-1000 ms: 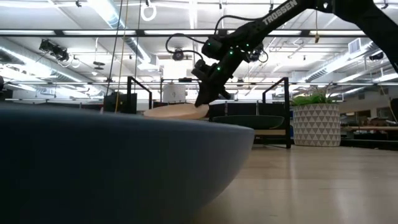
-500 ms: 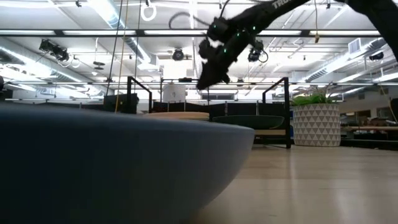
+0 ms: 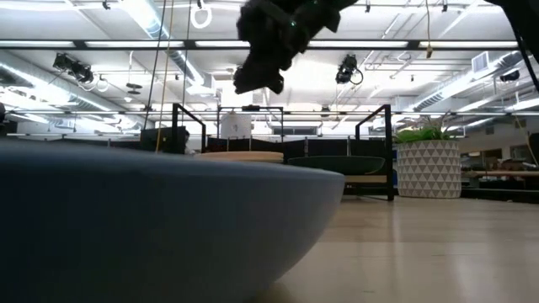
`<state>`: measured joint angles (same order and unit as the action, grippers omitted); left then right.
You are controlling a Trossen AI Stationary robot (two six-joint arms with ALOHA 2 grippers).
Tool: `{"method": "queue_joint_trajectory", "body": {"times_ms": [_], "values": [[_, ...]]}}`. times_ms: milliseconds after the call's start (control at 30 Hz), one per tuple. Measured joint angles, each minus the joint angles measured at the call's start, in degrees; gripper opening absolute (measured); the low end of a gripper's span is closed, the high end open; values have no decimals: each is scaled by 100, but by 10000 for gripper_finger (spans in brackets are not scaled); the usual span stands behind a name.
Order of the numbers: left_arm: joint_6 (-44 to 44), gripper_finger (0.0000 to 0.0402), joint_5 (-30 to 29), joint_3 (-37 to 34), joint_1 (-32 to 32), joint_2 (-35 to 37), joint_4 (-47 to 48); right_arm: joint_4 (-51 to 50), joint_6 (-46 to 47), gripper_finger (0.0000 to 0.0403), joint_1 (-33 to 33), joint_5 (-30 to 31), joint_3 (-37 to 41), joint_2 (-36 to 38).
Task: Place and stack plates onto a shelf
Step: Stack the orange plate on top of the dark blue plate on the shelf
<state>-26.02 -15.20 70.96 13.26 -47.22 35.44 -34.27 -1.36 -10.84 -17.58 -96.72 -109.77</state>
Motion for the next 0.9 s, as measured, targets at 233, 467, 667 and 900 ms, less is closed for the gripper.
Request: {"method": "queue_joint_trajectory", "body": {"times_ms": [233, 467, 667, 900], "values": [[-6, 153, -2, 0, 0, -2, 11, 569, 768, 115, 672, 989, 261, -193], [-1, 153, 0, 0, 2, -2, 43, 809, 1336, 175, 978, 915, 331, -563], [-59, 153, 0, 0, -7, 0, -39, 1096, 1461, 246, 1128, 1068, 337, -868], [-79, 153, -1, 0, -27, 0, -100, 1259, 1626, 292, 1188, 997, 337, -1288]]}}
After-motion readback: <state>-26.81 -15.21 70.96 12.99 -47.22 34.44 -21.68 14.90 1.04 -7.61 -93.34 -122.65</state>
